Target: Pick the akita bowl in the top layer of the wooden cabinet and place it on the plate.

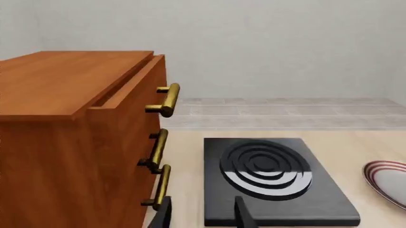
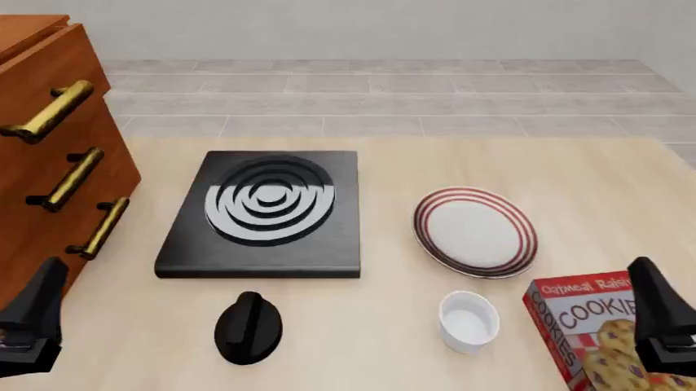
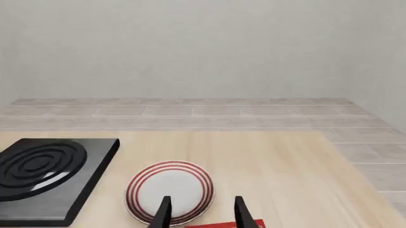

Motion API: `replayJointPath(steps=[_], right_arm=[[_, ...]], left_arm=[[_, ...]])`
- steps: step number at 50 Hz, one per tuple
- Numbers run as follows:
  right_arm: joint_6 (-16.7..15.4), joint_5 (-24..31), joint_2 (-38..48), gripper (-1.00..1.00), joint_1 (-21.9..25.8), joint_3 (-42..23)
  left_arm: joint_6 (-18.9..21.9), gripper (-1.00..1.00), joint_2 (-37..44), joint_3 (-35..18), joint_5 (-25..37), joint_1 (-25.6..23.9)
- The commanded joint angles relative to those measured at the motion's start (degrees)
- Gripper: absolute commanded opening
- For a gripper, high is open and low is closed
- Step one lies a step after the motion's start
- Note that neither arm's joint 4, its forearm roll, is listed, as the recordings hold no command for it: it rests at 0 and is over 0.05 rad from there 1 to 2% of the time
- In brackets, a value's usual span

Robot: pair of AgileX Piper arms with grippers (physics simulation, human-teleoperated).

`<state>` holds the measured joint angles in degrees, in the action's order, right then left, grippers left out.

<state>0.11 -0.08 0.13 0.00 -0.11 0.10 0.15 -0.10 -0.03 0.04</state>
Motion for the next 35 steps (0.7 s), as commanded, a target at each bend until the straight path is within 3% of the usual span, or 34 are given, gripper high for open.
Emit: replayJointPath(steps=[1,35], right_arm=[[-0.1,0.0,0.2,1.00,-0.1,-0.1],[-0.1,-0.8,1.1,1.00,0.0,-0.2]], left_arm=[[0.6,1.00,0.2,-0.2,-0.1,0.1],[2.0,1.00,2.6,-9.0,3.3,-0.2]])
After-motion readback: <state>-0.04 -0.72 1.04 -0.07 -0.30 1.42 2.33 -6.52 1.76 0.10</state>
